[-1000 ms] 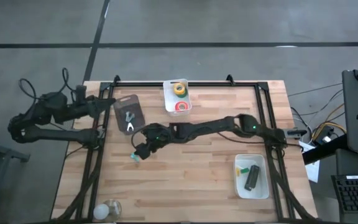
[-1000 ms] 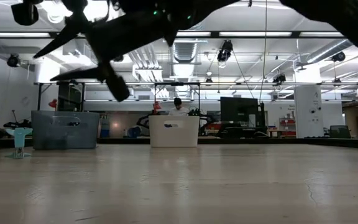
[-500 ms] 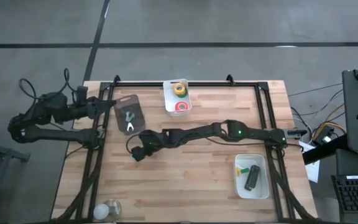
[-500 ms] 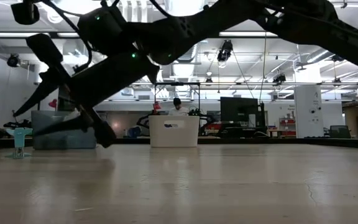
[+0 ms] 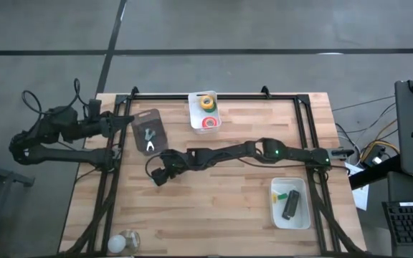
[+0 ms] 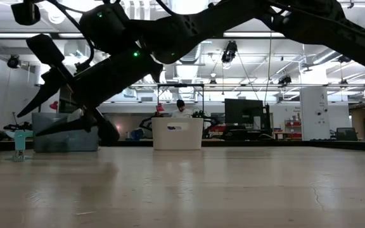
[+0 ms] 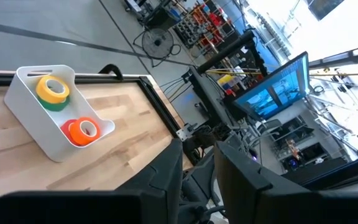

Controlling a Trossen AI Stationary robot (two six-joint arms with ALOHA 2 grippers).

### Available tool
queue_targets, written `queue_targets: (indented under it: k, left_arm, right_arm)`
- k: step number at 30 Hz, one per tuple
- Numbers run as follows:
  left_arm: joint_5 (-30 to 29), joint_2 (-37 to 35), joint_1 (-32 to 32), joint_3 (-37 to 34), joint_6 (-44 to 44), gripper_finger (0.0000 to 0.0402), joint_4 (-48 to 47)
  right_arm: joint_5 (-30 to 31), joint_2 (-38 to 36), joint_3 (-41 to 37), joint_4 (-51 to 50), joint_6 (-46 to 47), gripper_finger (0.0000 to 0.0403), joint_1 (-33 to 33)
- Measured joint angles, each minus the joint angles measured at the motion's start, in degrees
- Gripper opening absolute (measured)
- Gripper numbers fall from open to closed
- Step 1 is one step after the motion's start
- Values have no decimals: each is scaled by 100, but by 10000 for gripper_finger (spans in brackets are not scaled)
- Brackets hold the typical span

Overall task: Pick and place Stapler, Stapler remover, tape
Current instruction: Put the light blue staple remover into the black bin

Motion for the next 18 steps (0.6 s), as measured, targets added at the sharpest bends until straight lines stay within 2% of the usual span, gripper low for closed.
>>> queue_targets:
  k: [8,18]
  left_arm:
    - [1,1,0,0,66,96,-3]
    - [2,1,0,-2,97,96,-3]
  right_arm:
    - [158,0,0,21,-555,166,31]
    - [171,15,-68,43,-418,166,28]
